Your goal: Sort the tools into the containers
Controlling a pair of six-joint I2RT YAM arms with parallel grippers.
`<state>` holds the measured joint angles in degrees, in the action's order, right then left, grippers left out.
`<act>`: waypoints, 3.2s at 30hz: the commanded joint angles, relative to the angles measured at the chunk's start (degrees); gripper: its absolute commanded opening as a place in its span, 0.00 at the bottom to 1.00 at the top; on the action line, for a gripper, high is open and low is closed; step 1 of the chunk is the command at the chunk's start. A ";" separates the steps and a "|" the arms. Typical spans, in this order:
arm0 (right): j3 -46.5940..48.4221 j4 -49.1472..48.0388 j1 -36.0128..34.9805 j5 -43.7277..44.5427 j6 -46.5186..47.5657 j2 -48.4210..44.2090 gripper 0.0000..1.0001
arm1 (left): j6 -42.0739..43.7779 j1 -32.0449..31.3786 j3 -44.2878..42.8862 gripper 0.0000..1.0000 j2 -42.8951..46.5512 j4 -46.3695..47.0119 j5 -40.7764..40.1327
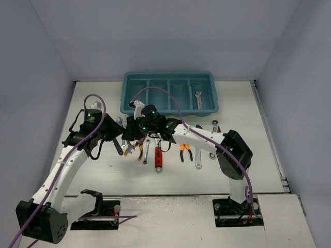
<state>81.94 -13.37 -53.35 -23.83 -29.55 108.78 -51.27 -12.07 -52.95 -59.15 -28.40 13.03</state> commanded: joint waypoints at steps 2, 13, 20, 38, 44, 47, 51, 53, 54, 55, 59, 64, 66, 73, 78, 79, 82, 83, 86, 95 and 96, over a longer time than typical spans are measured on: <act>2.58 -4.04 -0.53 -0.57 -0.23 -0.79 0.09 | -0.76 -0.77 -4.18 0.00 1.76 4.32 -0.55; -1.32 -3.00 2.85 4.99 1.58 -5.92 0.00 | 3.51 -1.11 -4.95 0.60 3.50 0.76 -3.76; -0.78 9.15 13.60 17.84 11.88 -10.24 0.00 | 10.96 -1.03 -9.05 0.75 5.91 -8.57 -16.23; 21.76 13.11 40.97 28.20 26.07 12.18 0.02 | 14.02 -1.23 -4.18 0.75 2.87 -13.79 -14.16; 26.87 13.11 41.39 21.82 25.33 19.36 0.04 | 13.91 -2.16 -4.18 0.75 1.58 -13.78 -14.08; 28.16 13.11 41.31 20.86 25.06 20.65 0.10 | 14.00 -2.50 -3.95 0.75 0.42 -13.78 -14.59; 28.53 13.11 41.77 21.52 24.90 20.15 0.29 | 13.21 -2.75 -3.45 0.75 -1.30 -13.59 -14.96; 28.24 13.11 41.99 21.89 25.12 18.80 0.37 | 12.77 -3.26 -3.45 0.75 -2.87 -13.48 -15.69; 27.84 13.11 42.10 22.49 25.32 17.54 0.40 | 12.77 -3.57 -3.65 0.75 -3.93 -13.43 -16.09; 26.99 13.11 42.10 22.71 25.47 16.68 0.41 | 12.91 -3.71 -3.93 0.75 -4.58 -13.43 -16.73; 23.24 13.11 42.10 23.56 25.75 8.16 0.42 | 14.11 -4.10 -6.49 0.75 -9.25 -12.70 -18.14; 14.40 13.11 42.04 24.62 23.67 -5.80 0.43 | 15.38 -4.13 -10.13 0.67 -17.23 -10.38 -19.22; 10.52 13.11 41.92 24.35 23.00 -10.49 0.43 | 16.06 -4.10 -11.27 0.64 -20.67 -10.07 -19.63; -5.38 13.11 41.24 20.64 17.73 -27.79 0.45 | 20.40 -3.89 -19.75 0.50 -34.41 -9.19 -18.67; -14.54 14.92 40.88 17.22 15.23 -38.11 0.49 | 21.62 -3.52 -22.86 0.45 -40.55 -9.20 -17.42; -16.34 15.08 40.87 16.99 15.01 -39.93 0.50 | 22.01 -3.36 -23.23 0.44 -41.69 -9.24 -17.36; -20.50 15.92 40.87 16.44 14.69 -44.27 0.52 | 22.88 -2.44 -24.13 0.43 -44.73 -9.30 -16.72; -21.36 16.53 40.87 16.26 14.69 -45.31 0.53 | 23.12 -2.37 -24.44 0.42 -45.53 -9.30 -16.60; -23.23 18.11 40.87 15.68 14.69 -47.96 0.53 | 23.81 -1.76 -25.27 0.40 -47.43 -9.27 -16.31; -25.06 19.17 40.87 13.88 14.97 -49.45 0.56 | 24.18 -1.64 -25.05 0.23 -51.98 -8.67 -16.26; -24.97 19.17 40.87 13.78 15.07 -49.40 0.56 | 24.09 -1.64 -24.72 0.19 -52.27 -8.58 -16.12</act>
<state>56.81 7.89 -12.10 -8.52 -14.13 59.61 -27.69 -13.85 -77.13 -110.54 -37.38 -2.82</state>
